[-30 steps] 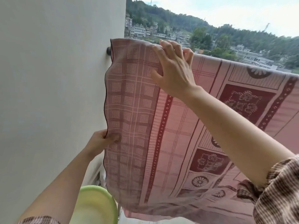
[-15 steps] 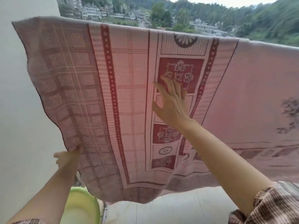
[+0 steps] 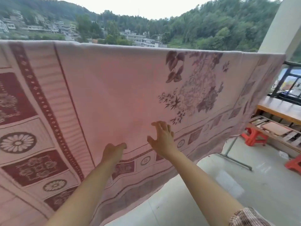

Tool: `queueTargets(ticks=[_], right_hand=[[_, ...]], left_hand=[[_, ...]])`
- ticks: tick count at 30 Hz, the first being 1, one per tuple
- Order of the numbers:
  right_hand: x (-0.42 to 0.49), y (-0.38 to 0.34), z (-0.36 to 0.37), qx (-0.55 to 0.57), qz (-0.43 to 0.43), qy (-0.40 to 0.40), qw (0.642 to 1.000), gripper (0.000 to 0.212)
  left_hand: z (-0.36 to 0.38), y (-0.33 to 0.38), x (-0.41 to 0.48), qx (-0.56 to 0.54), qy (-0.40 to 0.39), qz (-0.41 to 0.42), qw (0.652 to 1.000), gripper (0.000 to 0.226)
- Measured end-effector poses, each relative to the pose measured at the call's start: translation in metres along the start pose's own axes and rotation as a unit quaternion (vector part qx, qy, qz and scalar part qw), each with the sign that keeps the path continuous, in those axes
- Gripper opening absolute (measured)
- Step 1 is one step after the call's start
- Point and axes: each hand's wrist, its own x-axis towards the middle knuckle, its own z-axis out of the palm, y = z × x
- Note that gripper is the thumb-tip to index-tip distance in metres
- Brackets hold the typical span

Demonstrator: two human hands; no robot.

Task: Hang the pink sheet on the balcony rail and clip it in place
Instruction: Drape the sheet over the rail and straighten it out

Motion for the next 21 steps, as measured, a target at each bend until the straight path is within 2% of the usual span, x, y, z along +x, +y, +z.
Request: queueTargets(ticks=[4,8,11,17,21], right_hand=[[0.03,0.114,-0.063,-0.014,0.062,-0.018,0.998,0.057],[0.062,0.193,-0.124,-0.008,0.095,-0.015,0.995,0.056],[0.087,0.254,-0.163,-0.009,0.127,0.001,0.992,0.054],[0.136,0.383,-0.22,0.015,0.19,0.044,0.981,0.056],[0.172,0.475,-0.248,0.013,0.217,0.058,0.974,0.057]], left_hand=[[0.124,0.069,0.009,0.063,-0.014,0.117,0.991,0.072],[0.217,0.129,0.018,0.134,-0.02,0.218,0.967,0.077],[0.289,0.169,0.03,0.205,-0.024,0.289,0.935,0.082],[0.435,0.23,0.048,0.296,-0.028,0.436,0.85,0.068],[0.537,0.259,0.073,0.339,-0.035,0.497,0.798,0.065]])
